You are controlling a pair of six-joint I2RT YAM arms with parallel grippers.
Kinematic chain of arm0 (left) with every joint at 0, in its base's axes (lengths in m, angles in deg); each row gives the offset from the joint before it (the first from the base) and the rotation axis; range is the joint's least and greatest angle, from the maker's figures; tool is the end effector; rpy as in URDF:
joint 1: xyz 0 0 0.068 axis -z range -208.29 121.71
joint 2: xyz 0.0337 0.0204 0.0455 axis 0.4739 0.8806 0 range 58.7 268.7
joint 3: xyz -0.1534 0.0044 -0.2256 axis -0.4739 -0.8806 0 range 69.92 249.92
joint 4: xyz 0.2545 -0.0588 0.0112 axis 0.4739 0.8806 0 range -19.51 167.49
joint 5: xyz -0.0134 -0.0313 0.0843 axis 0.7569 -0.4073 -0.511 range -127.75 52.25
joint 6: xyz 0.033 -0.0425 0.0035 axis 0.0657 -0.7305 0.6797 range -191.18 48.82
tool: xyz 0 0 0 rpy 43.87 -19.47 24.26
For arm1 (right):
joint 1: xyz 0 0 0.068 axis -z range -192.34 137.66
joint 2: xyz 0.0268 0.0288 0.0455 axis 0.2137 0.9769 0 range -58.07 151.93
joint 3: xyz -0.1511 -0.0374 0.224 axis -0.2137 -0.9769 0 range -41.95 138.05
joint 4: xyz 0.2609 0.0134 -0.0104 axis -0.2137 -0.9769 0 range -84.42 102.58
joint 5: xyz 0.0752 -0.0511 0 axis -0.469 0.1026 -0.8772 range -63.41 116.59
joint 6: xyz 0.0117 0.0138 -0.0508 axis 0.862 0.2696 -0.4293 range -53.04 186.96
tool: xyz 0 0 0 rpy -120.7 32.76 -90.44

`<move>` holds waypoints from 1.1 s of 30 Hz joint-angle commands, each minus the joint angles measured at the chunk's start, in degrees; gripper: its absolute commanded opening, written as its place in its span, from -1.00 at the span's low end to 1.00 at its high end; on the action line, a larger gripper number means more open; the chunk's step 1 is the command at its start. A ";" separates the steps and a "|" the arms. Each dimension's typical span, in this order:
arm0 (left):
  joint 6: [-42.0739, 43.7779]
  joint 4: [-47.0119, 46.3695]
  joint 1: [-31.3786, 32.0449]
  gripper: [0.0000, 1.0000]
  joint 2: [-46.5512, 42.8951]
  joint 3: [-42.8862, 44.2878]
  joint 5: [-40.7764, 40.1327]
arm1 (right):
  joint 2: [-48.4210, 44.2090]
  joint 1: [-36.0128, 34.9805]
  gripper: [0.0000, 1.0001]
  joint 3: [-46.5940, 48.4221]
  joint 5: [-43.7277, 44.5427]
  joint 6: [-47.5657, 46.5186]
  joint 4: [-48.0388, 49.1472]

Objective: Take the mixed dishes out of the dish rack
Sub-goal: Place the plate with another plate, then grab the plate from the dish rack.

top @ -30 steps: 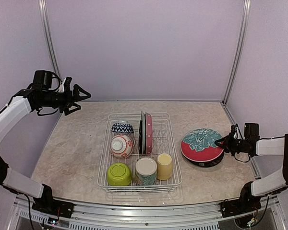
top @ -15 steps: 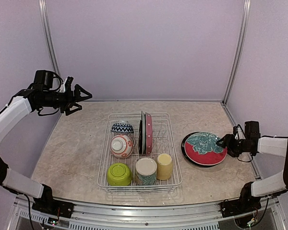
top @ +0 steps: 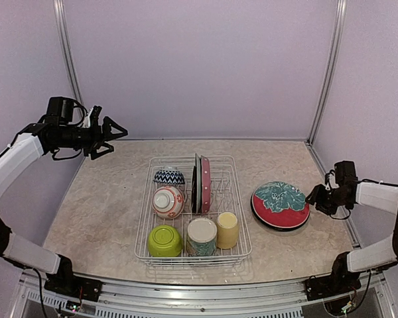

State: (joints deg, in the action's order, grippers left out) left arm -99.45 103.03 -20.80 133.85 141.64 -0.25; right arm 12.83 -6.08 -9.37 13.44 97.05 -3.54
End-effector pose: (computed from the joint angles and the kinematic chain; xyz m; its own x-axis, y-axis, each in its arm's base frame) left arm 0.2780 -0.0584 0.3539 -0.7931 -0.2747 -0.5436 0.2455 0.6725 -0.6982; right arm 0.2258 -0.0165 0.1697 -0.7123 0.5693 -0.4105 0.3834 0.8055 0.4518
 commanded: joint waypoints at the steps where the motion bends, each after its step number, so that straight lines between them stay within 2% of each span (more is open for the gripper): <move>1: 0.30 -0.50 -0.10 0.98 -0.81 0.26 0.88 | 2.67 -3.65 0.03 3.08 2.65 0.05 -2.10; 4: 0.59 0.05 0.03 0.98 -0.78 0.55 0.29 | 4.21 -7.71 0.10 6.31 6.00 -0.52 -3.83; 9: 0.60 0.21 0.03 0.98 -0.37 0.53 -0.45 | 4.73 -16.55 0.36 14.87 15.93 -0.19 -10.64; 14: 0.23 -0.09 0.34 0.98 0.13 0.55 0.46 | 3.81 -26.05 0.48 23.39 23.63 1.77 -16.68; 20: -0.20 -0.05 0.47 0.98 0.73 0.77 1.41 | 4.53 -38.14 0.57 30.26 24.37 5.32 -14.56; 26: -0.34 0.24 1.12 0.98 0.92 0.98 1.81 | 9.53 -49.65 0.66 37.65 26.67 7.28 -12.20; 33: -0.51 0.45 1.31 0.98 1.05 1.16 2.37 | 18.21 -57.52 0.64 45.56 27.51 8.82 -11.41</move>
State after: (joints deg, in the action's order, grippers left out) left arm -99.78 103.13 -19.97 134.53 141.64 1.10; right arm 27.16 -60.89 33.03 39.14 104.04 -15.43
